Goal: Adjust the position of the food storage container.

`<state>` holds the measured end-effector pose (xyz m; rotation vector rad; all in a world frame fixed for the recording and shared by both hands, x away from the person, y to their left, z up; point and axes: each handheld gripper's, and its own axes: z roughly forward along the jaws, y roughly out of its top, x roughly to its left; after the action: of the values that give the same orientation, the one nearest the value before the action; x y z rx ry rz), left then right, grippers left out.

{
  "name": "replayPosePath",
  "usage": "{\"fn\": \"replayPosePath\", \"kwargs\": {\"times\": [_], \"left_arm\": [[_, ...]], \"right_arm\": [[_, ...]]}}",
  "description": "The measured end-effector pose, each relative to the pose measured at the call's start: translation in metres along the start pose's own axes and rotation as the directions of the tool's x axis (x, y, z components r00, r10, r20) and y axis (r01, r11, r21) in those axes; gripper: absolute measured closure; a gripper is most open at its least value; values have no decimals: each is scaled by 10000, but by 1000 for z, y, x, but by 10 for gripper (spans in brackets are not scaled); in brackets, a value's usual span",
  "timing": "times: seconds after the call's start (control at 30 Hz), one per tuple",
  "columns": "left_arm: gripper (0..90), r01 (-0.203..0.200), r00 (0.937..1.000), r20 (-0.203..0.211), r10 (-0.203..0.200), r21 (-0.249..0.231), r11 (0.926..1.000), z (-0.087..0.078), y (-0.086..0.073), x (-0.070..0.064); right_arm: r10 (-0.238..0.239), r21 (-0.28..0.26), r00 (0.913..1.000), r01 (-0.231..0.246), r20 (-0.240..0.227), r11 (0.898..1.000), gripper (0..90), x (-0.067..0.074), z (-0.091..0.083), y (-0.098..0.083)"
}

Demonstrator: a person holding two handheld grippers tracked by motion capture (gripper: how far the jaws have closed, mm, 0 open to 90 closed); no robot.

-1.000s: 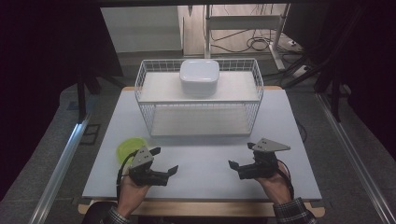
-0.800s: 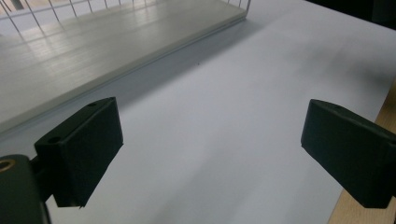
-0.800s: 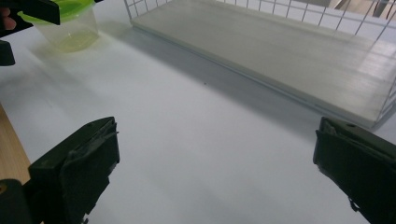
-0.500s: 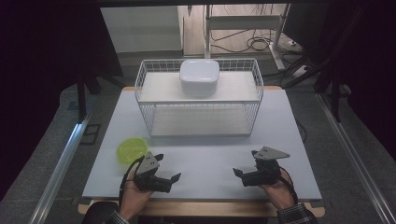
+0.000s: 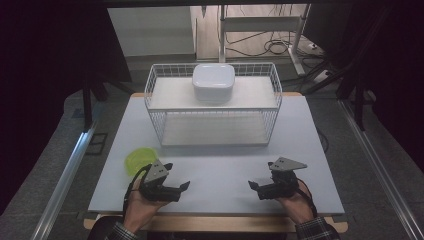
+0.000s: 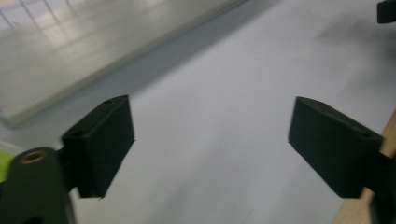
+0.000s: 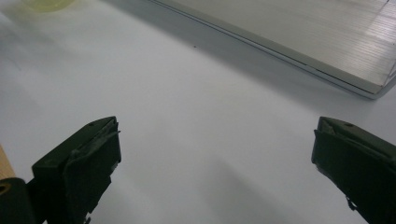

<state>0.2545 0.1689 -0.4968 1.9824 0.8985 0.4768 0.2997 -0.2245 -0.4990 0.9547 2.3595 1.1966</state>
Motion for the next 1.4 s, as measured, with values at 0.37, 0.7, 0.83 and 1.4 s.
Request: {"fn": "replayPosePath", "kwargs": {"times": [0.37, 0.7, 0.83, 1.4], "left_arm": [[819, 1262, 9902, -508, -1303, -772, 9890, -37, -5, 44], [899, 2233, 9492, -2018, -2413, -1082, 9687, -63, -21, 84], [899, 2624, 9248, -2509, -2860, -1238, 9570, -73, -33, 100], [899, 3773, 8638, -3342, -3770, -669, 9237, -64, -63, 139]], "right_arm": [[-18, 104, 10000, 18, 10, 9999, 20, 2, 3, 0], [-130, 305, 9999, 128, 69, 9995, 28, 3, 5, -1], [-198, 431, 9997, 192, 124, 9989, 32, 3, 6, -2], [-356, 672, 9993, 347, 122, 9971, 36, 4, 8, -3]]}}
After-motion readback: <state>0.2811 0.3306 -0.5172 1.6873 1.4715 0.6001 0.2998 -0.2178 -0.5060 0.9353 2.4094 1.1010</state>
